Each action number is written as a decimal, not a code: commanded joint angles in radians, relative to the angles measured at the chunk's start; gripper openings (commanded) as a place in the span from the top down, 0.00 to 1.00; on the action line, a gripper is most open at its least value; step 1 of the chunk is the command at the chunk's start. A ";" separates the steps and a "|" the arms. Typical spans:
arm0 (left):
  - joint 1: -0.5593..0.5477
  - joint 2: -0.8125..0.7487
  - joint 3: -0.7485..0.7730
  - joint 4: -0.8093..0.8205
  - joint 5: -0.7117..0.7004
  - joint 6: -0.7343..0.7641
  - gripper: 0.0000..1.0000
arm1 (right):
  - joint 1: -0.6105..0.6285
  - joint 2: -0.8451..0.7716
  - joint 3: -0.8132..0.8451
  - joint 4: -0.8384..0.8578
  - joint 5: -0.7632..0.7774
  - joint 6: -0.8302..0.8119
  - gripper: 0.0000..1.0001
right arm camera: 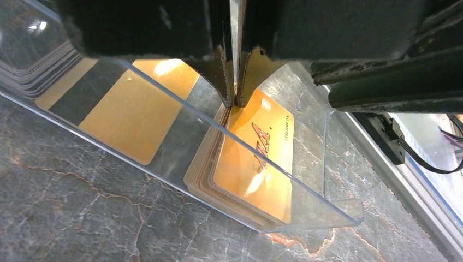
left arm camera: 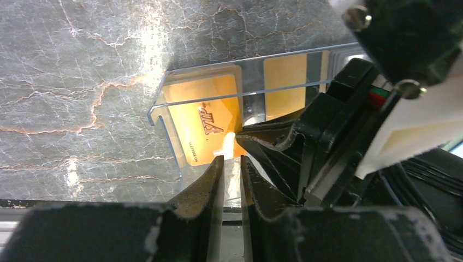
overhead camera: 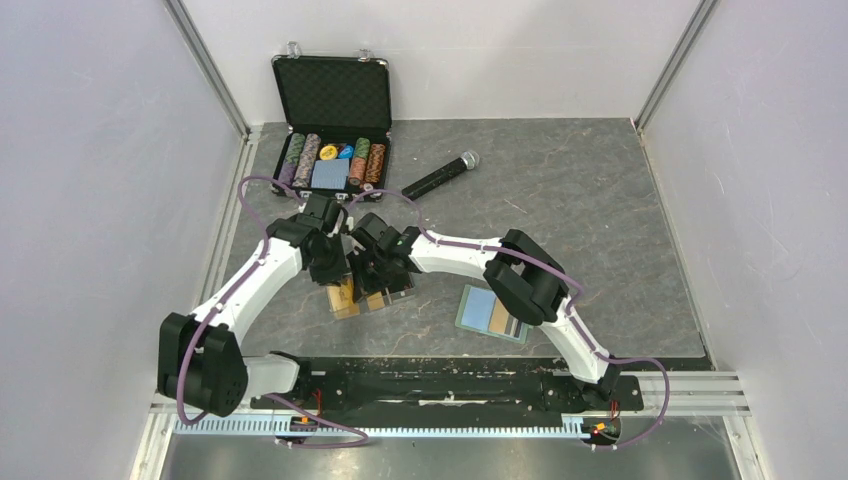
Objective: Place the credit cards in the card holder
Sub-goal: Pick up the credit card from the storage box, then insert the credit card into the card holder.
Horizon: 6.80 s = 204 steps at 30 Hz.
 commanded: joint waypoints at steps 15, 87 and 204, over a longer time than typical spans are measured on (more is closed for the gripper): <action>0.005 -0.075 0.017 0.018 0.029 0.018 0.83 | 0.020 -0.104 -0.012 0.035 -0.028 0.045 1.00; 0.016 0.181 -0.171 0.208 0.060 -0.041 0.98 | -0.036 -0.152 -0.194 0.107 -0.024 0.027 0.98; -0.625 0.612 0.271 0.385 0.303 -0.155 0.93 | -0.792 -1.182 -1.381 0.109 -0.343 -0.084 1.00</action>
